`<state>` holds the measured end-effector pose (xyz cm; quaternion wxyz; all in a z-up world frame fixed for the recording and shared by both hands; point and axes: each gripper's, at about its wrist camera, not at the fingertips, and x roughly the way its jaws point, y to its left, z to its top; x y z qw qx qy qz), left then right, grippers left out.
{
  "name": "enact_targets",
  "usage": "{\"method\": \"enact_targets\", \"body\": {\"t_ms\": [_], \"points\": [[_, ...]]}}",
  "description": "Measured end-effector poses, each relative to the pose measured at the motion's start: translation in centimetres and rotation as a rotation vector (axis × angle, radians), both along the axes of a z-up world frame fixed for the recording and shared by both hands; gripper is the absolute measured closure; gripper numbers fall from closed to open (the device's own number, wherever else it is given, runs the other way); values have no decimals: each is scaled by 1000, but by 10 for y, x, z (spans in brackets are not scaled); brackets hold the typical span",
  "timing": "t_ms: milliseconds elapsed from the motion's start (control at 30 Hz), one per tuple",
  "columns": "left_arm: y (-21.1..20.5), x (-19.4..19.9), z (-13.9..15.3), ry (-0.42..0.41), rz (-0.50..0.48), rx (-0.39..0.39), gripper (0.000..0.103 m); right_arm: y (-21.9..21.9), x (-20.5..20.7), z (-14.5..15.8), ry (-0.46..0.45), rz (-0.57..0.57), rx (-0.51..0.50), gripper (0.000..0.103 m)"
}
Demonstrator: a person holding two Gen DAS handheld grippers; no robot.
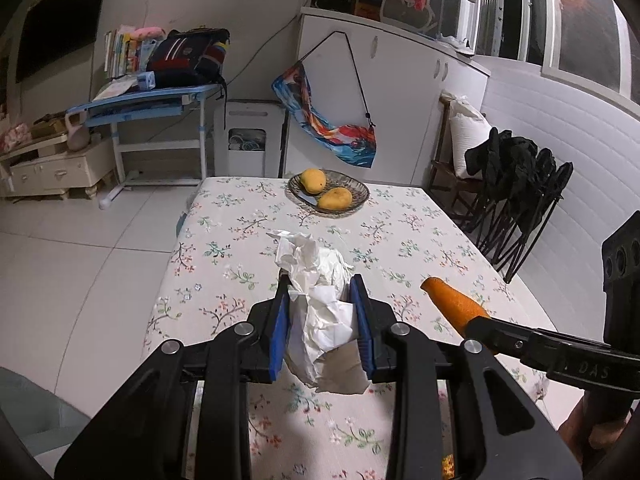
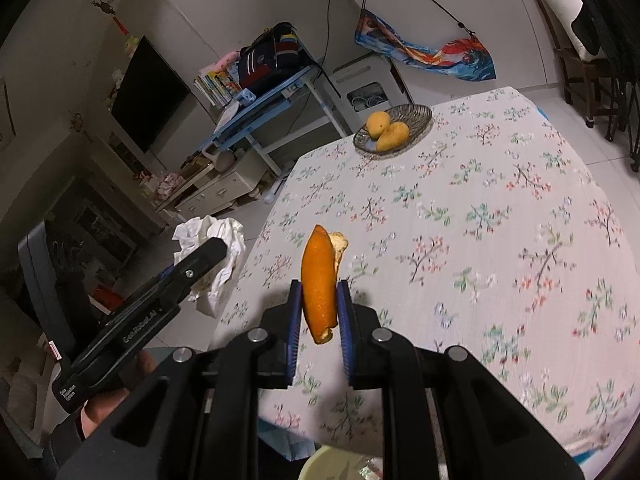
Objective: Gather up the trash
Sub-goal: 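Carry the orange peel and white tissue over the yellow basin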
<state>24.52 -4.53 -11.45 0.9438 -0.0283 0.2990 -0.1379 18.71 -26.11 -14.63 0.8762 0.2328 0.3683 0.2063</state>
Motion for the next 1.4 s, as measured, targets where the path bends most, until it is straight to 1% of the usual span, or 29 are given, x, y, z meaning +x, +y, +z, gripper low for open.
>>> {"method": "enact_targets", "body": {"t_ms": [200,333,467,767,1167,1400], "points": [[0,-19,-1,-4,-5,10,75,-3,-19,-1,-4,-2,23,85],[0,-28,-2,2,-6,10,75,-8,-32,-8,19,-13,68,85],[0,-41,-5,5,-12,16,75,-9,-44,-10,29,-17,85,85],[11,-71,-2,4,-4,3,74,-12,-66,-14,45,-9,125,85],[15,-112,-4,11,0,0,74,-4,-101,-24,78,39,129,85],[17,-132,-6,13,-8,1,74,-3,-119,-30,106,45,145,85]]}}
